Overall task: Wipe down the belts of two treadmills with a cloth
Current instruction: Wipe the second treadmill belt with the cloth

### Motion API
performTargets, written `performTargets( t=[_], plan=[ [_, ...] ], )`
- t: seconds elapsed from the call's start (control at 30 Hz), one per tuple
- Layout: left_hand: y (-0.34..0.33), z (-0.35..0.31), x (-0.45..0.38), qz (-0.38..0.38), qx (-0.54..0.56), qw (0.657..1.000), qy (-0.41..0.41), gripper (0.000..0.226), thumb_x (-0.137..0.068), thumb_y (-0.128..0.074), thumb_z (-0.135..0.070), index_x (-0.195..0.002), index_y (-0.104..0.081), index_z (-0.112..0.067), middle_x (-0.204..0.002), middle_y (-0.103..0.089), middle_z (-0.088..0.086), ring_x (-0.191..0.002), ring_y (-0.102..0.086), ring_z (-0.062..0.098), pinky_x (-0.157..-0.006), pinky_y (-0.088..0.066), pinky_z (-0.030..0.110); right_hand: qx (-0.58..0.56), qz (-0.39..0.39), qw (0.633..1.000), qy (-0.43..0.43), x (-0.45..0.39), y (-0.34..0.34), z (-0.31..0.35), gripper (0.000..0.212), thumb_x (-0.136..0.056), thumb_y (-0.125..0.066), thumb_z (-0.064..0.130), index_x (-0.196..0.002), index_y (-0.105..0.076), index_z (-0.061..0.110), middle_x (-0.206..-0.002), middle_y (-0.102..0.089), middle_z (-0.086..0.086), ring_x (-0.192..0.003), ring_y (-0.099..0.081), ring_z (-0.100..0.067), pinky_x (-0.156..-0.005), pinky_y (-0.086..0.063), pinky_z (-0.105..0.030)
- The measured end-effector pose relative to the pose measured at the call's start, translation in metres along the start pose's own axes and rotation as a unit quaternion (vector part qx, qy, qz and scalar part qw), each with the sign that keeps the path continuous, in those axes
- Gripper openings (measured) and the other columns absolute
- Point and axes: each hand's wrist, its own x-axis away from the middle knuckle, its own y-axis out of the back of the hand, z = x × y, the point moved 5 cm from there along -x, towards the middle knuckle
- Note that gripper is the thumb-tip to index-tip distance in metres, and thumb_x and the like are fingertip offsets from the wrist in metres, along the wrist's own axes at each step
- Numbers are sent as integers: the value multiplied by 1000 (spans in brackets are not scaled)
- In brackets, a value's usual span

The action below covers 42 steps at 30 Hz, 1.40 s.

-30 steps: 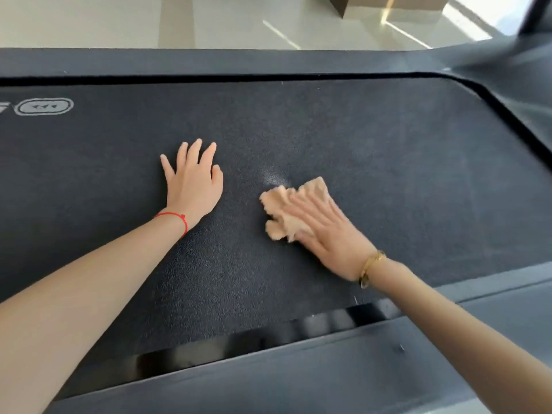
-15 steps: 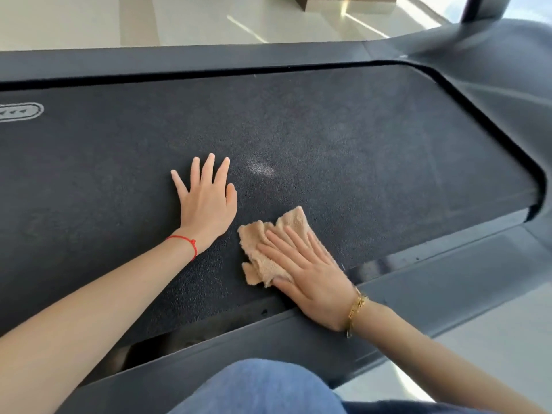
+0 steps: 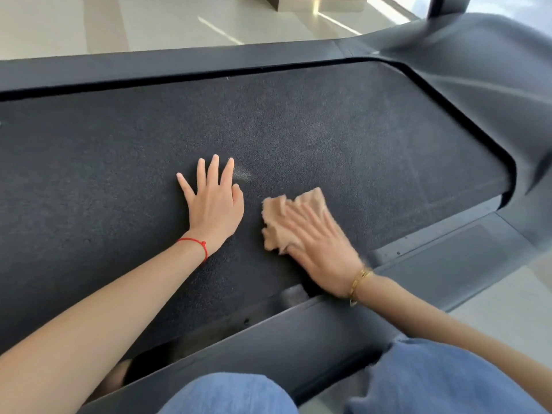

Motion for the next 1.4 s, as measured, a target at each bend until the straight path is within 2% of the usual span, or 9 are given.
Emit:
performTargets(
  t=[0.13,0.23,0.47,0.57,0.7,0.8,0.97,1.07,1.4],
  plan=[
    [-3,-10,-16,-12,-8,1000,8,55,-103,-34,-29,-157,-24,-22,-165,-18,7,-153,-7,30,-116,1,68,-34,45,995,80,5,-2,6,57,-101,-19,49,-155,-18,29,-163,-6,11,-150,6,-13,-121,7,-37],
    [-2,-16,-28,-18,-11,1000,19,55,-103,-32,-29,-157,-23,-21,-165,-16,7,-153,-5,29,-117,3,67,-17,19,996,90,-12,4,-39,57,-103,-22,45,-154,-23,21,-163,-12,5,-151,-2,-18,-122,-2,-45],
    [-8,-31,-50,-31,-23,999,24,55,-103,-31,-29,-157,-23,-21,-165,-17,7,-153,-5,29,-117,4,67,6,-5,993,-118,-99,28,-164,66,-98,-8,54,-155,-19,22,-162,-15,2,-150,-7,-26,-121,0,-49],
    [-14,-37,-59,-34,-30,999,13,54,-104,-31,-30,-157,-25,-20,-164,-18,8,-153,-6,30,-117,4,67,43,-34,998,33,-105,29,-113,63,-101,-11,46,-148,-34,9,-148,-42,-11,-135,-36,-38,-116,-12,-50],
    [-24,-38,-59,-24,-23,999,25,54,-104,-31,-32,-157,-24,-23,-164,-19,6,-153,-6,27,-117,2,68,-23,33,992,121,-77,14,-92,61,-100,-15,50,-155,-19,26,-163,-12,7,-151,0,-16,-122,6,-39],
    [-25,-37,-57,-28,-5,999,42,54,-104,-32,-32,-157,-25,-26,-164,-18,2,-153,-5,24,-117,2,67,-21,27,988,150,-93,22,-123,60,-100,-17,49,-155,-18,23,-163,-14,4,-151,-3,-18,-122,3,-40],
    [-24,-41,-58,-40,-28,998,49,55,-101,-25,-36,-155,-29,-26,-162,-24,2,-152,-13,25,-115,-6,70,8,-3,1000,-14,-179,33,-219,63,-100,-15,50,-156,-15,19,-163,-11,0,-151,-1,-22,-121,4,-46],
    [-23,-41,-60,-38,-30,997,55,54,-101,-32,-34,-154,-31,-26,-161,-26,2,-151,-14,24,-115,-7,71,27,-7,997,-65,-220,35,-222,56,-104,-19,44,-155,-16,22,-163,-11,3,-151,0,-20,-121,7,-45],
    [-19,-43,-57,-38,-19,997,59,52,-102,-42,-30,-153,-33,-27,-161,-28,0,-151,-15,22,-117,-7,68,-13,39,991,124,-150,24,-144,60,-99,-13,51,-155,-17,28,-163,-6,11,-150,5,-13,-122,7,-39]
  ],
)
